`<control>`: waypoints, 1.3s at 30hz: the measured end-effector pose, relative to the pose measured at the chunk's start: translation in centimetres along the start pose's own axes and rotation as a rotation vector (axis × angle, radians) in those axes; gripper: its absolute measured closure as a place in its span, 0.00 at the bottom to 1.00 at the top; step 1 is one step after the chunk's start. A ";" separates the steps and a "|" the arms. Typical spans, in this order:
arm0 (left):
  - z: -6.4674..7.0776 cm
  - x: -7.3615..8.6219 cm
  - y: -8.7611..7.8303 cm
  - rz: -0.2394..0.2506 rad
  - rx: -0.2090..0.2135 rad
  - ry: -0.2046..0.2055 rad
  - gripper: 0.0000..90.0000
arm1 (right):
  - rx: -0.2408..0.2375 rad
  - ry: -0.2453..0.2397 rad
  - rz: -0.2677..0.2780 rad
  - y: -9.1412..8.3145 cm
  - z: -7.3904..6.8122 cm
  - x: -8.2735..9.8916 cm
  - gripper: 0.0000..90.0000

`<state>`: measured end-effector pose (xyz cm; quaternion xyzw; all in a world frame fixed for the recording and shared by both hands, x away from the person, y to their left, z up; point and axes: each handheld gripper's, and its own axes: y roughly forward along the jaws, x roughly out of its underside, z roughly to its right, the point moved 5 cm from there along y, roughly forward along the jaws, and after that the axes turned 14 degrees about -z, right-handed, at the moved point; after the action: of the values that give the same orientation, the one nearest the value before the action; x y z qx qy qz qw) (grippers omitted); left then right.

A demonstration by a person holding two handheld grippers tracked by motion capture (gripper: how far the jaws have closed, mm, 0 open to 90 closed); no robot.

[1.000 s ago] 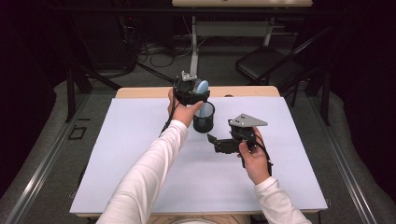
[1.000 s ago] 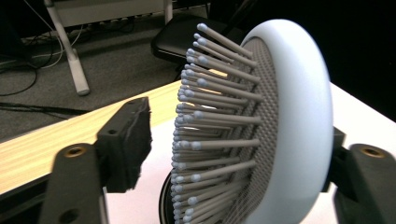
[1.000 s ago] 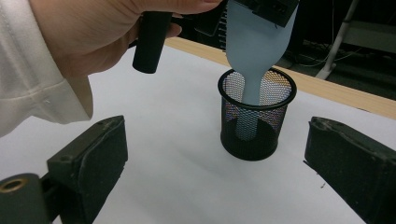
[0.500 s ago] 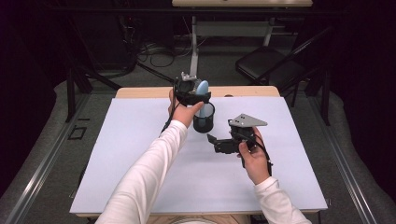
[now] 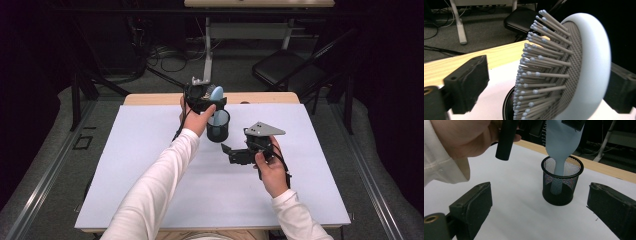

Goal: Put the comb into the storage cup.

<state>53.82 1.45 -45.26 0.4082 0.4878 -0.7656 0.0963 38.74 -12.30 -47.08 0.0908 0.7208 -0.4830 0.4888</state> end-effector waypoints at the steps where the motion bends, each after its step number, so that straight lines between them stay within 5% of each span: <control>1: 0.0 0.0 -0.1 -0.001 0.002 0.002 0.04 | 0.000 -0.002 0.001 0.0 0.0 0.0 0.06; 21: 0.1 -0.1 -1.3 -0.023 0.030 0.038 0.00 | 0.006 -0.002 -0.001 0.0 0.2 0.1 0.06; 39: -0.1 0.8 -5.6 -0.057 0.089 0.111 0.01 | 0.003 0.013 -0.005 -0.2 0.4 0.2 0.06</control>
<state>50.34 4.57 -42.08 0.4398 0.4693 -0.7652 0.0289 38.80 -12.78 -47.12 0.0929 0.7235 -0.4849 0.4826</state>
